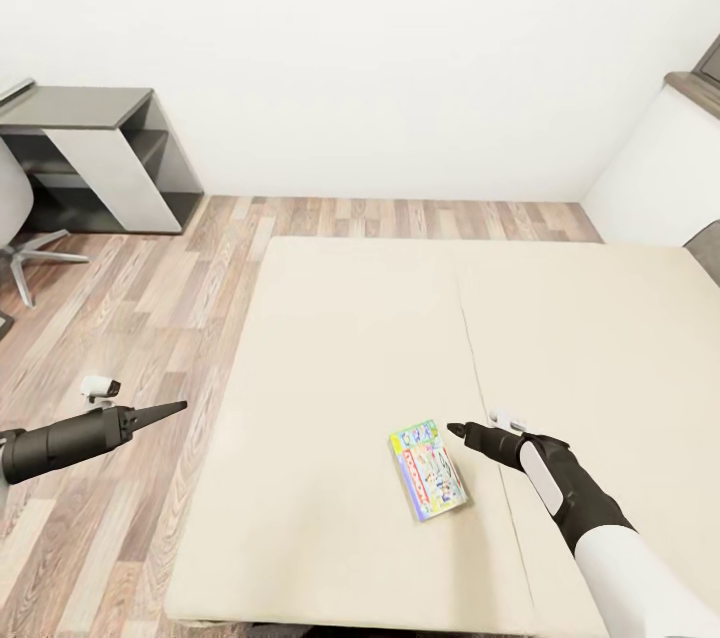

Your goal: Put all the toys in the child's room - the three board games (two on the bed and one on the table), the two jigsaw puzzles on the table, and the tennis ball on the table - inside the toy box on the table in the child's room.

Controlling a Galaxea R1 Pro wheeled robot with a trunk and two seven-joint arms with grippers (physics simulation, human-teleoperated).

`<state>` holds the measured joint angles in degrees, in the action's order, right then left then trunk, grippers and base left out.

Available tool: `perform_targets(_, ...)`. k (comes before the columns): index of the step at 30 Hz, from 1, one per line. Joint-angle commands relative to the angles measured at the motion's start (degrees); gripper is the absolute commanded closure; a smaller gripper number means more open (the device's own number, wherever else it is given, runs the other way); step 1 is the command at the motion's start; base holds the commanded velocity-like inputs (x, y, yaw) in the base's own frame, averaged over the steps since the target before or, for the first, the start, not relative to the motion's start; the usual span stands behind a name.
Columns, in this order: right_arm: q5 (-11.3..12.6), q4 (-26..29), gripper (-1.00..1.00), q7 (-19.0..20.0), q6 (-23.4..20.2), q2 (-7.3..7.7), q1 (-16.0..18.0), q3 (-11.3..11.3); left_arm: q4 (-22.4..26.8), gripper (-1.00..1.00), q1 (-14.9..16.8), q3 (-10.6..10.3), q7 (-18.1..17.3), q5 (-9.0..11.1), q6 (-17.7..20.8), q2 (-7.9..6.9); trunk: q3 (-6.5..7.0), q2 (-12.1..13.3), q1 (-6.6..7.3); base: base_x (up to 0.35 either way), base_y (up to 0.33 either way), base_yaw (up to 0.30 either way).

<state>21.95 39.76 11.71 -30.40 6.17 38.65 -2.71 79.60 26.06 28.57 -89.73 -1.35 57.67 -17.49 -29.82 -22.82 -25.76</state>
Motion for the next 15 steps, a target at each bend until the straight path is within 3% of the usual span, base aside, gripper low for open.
perform_targets(1,0.1,0.1,-1.00,0.2,-0.4,-0.04,0.0,-0.2,0.0,-1.00,0.0,0.0,-0.3,-0.1,0.6,-0.01,-0.18,-0.1,-0.03,0.000,0.000,0.000)
perform_targets(12,0.0,0.2,-1.00,0.2,-0.4,-0.06,0.0,-0.2,-0.9,-1.00,0.0,-0.1,-0.3,-0.3,0.5,0.13,-1.21,-0.1,-0.03,0.000,0.000,0.000)
perform_targets(15,0.0,0.4,-1.00,0.3,-0.5,0.02,0.0,-0.2,-1.5,-1.00,0.0,-1.9,-0.3,-0.2,0.5,1.19,-1.50,-0.1,-0.03,0.000,0.000,0.000)
